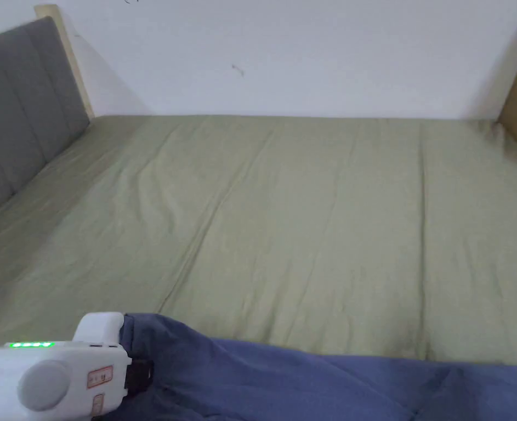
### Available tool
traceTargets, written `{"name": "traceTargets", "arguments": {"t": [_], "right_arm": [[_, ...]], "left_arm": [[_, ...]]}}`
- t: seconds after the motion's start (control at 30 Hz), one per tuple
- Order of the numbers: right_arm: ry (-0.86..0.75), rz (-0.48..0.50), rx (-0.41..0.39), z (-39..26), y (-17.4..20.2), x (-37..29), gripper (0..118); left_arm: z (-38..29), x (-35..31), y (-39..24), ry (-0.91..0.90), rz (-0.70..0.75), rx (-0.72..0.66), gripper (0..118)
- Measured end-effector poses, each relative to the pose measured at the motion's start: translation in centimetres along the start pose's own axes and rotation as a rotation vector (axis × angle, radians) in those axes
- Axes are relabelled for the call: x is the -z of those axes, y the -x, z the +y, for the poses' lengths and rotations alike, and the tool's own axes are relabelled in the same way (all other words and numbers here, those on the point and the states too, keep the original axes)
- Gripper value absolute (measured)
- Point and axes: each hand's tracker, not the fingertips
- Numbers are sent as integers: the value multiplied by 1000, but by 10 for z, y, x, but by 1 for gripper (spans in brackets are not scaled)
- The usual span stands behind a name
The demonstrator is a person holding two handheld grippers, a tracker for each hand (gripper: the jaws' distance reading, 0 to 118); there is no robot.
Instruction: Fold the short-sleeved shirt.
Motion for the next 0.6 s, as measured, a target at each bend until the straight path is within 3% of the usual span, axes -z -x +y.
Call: {"name": "traceTargets", "arguments": {"t": [0.1,0.27,0.37,0.43,0.47,0.5,0.53,0.6], "right_arm": [[-6,24,31,-5,-9,-3,1],[-18,34,70,-10,-22,-13,1],[-27,27,86,-12,-32,-20,1],[-31,16,92,-13,-38,-24,1],[-32,10,96,-13,-42,-26,1],[-33,6,101,-14,-45,-27,1],[-34,3,108,-14,-48,-29,1],[-38,1,120,-14,-52,-30,1]], "left_arm": [[9,-8,-39,2,-38,13,3],[30,6,-120,74,-315,-56,3],[32,31,-169,139,-395,-55,4],[30,51,-199,187,-412,-42,25],[27,63,-211,222,-427,-32,49],[25,73,-220,249,-438,-40,86],[23,81,-227,278,-462,-52,105],[20,87,-235,313,-537,-84,109]]}}
